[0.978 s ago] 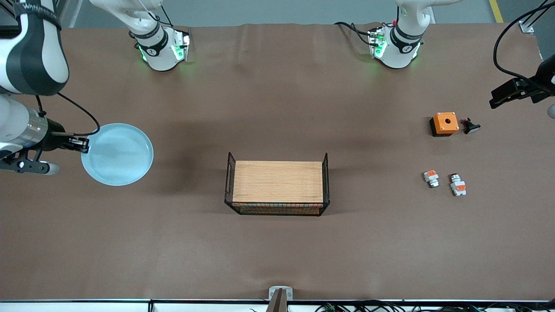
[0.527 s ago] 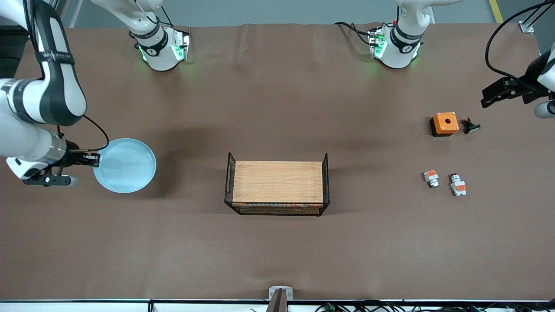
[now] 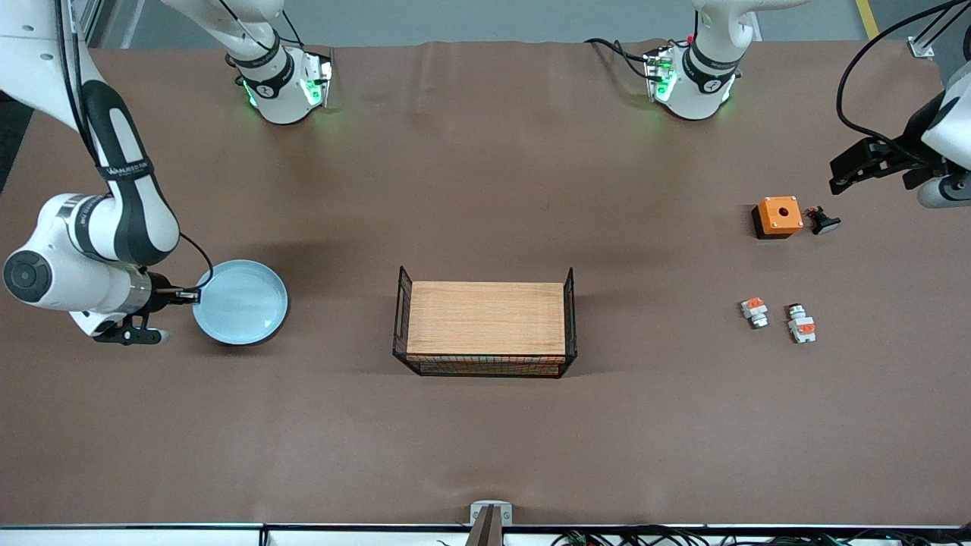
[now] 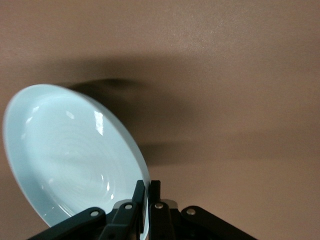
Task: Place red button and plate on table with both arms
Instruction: 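Carry the plate away from the box and lower it with the right gripper, then open the right gripper and release the plate on the table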
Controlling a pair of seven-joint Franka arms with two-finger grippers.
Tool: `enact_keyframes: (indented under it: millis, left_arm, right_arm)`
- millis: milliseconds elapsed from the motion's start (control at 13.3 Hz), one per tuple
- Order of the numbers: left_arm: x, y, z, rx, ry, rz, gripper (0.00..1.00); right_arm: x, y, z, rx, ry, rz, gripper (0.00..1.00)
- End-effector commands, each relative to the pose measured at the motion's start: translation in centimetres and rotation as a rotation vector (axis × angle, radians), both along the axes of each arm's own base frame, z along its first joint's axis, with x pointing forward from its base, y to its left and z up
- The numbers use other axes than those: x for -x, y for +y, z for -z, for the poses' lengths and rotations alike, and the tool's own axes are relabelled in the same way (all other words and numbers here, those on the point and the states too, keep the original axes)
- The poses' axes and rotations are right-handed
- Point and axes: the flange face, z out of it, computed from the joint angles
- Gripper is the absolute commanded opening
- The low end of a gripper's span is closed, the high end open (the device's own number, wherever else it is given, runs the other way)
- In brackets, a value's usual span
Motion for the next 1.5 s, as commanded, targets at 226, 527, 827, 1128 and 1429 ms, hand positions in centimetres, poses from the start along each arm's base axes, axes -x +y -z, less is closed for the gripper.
enact_keyframes:
  millis: [226,527,827,1128,1429]
  left_arm:
    - [0.2,-0.9,0.1,0.06,-0.008,0.01,1.0]
    - [-0.1,-1.2,0.6,0.061,0.002,0.007,1.0]
    - [0.0,-1.9,0.6,0.049,0.0,0.005,1.0]
    - [-0.1,-2.0,0.6,0.048,-0.004,0.004,1.0]
    - [0.2,-2.6,0.3,0.046,-0.009,0.013,1.0]
  right_arm:
    - [-0.6,-0.3,3.0,-0.014,-0.03,-0.012,0.22]
    - [-0.9,-0.3,1.6,-0.012,-0.025,0.0,0.99]
    - [-1.3,0.2,-5.2,-0.001,-0.04,0.009,1.0]
    - [-0.4,2.6,-13.7,0.013,-0.091,0.009,1.0]
    - [2.3,6.6,-24.9,0.048,-0.11,0.064,0.99]
